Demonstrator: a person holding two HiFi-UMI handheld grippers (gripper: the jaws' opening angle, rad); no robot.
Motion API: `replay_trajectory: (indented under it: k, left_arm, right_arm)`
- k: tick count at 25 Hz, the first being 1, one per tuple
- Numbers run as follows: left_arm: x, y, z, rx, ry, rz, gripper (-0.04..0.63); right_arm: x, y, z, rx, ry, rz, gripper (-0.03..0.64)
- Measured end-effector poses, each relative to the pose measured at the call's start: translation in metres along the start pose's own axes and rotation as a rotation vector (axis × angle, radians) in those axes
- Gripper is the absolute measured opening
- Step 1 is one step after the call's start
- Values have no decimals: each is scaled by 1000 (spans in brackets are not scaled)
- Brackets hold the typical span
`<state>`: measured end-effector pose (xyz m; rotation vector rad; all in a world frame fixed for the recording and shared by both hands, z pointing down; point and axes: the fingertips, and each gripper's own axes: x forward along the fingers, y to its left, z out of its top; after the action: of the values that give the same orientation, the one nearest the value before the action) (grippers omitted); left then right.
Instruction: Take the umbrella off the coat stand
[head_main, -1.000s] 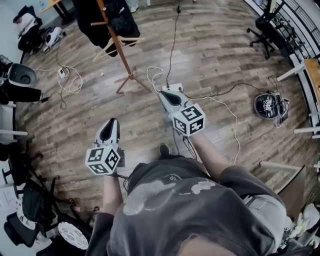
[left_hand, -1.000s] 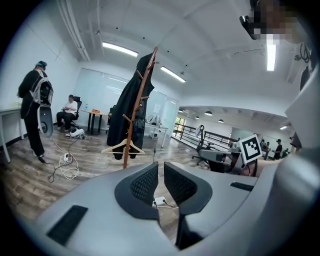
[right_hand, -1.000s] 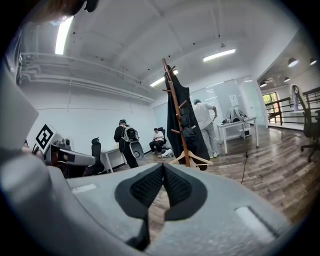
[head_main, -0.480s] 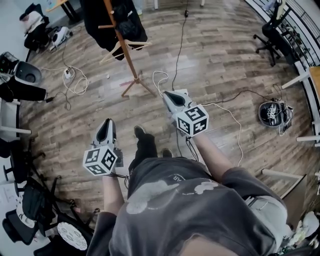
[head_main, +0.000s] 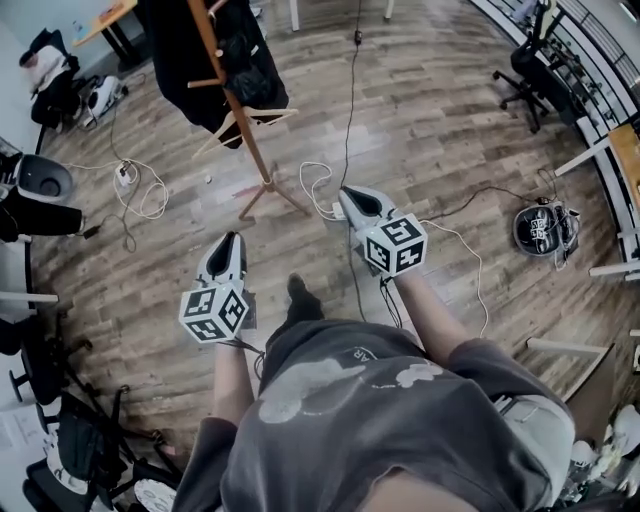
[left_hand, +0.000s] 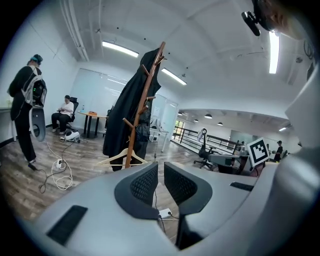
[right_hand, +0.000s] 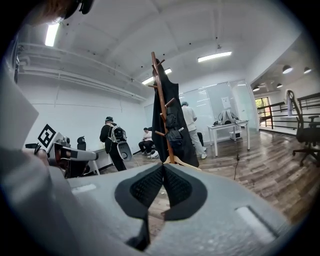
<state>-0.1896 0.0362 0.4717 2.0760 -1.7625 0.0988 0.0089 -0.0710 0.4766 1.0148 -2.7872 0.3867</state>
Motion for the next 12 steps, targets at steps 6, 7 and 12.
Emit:
replay_trajectory:
  k: [6, 7, 12]
  left_arm:
    - [69, 40, 38, 1, 4, -75, 44]
    - [78, 46, 42, -1, 5, -85, 43]
    - [113, 74, 61, -11, 11, -126, 43]
  right_arm:
    - [63, -32, 23, 7, 4, -60, -2]
    - [73, -36, 26, 10, 4, -67, -2]
    - [117, -44, 35, 14, 18, -89, -2]
